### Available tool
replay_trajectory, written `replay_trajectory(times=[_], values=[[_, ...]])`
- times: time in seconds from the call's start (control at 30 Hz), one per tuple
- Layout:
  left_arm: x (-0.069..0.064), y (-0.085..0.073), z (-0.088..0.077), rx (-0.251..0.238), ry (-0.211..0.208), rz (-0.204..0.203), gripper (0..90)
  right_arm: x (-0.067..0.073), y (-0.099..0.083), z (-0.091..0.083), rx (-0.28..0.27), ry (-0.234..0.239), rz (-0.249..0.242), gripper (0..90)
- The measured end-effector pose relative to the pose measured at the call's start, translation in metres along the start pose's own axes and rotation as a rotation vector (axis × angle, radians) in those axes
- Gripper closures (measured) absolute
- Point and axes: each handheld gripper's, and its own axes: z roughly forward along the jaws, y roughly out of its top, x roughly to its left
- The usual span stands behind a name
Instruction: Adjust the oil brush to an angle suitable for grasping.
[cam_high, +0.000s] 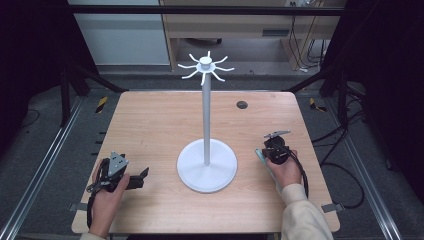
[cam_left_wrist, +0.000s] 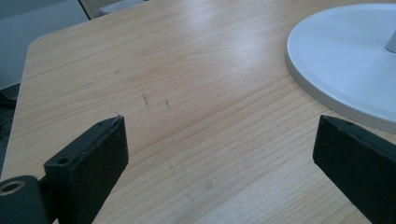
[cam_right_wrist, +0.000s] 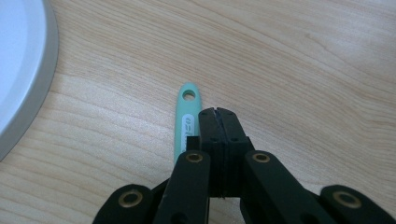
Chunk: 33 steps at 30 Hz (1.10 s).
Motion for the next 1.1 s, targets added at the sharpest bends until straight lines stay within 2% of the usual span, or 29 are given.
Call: replay_trajectory(times=[0.23,0.37,0.6,0.63,0.8,1.1], values=[[0.000,0.000,0.000,0.001,-0.001,0.001,2.9,0.000,0.000,0.002,0.009,0.012,-0.001,90.0],[-0.001,0.000,0.000,-0.001,-0.001,0.000,2.9,0.001,-0.001,0.001,0.009,0.039,-0.008,90.0],[-0.001,0.000,0.000,0.003,-0.001,0.005,2.9,0.011,-0.001,-0.001,0.018,0.139,-0.056,90.0],[0.000,0.000,0.000,0.003,-0.001,0.005,2.9,0.016,-0.001,-0.002,0.027,0.166,-0.071,90.0],[0.000,0.000,0.000,-0.001,0.000,0.000,2.9,0.025,-0.002,-0.004,0.038,0.205,-0.113,90.0],[0.000,0.000,0.000,0.000,-0.001,0.000,2.9,0.035,-0.003,-0.008,0.059,0.236,-0.157,90.0]])
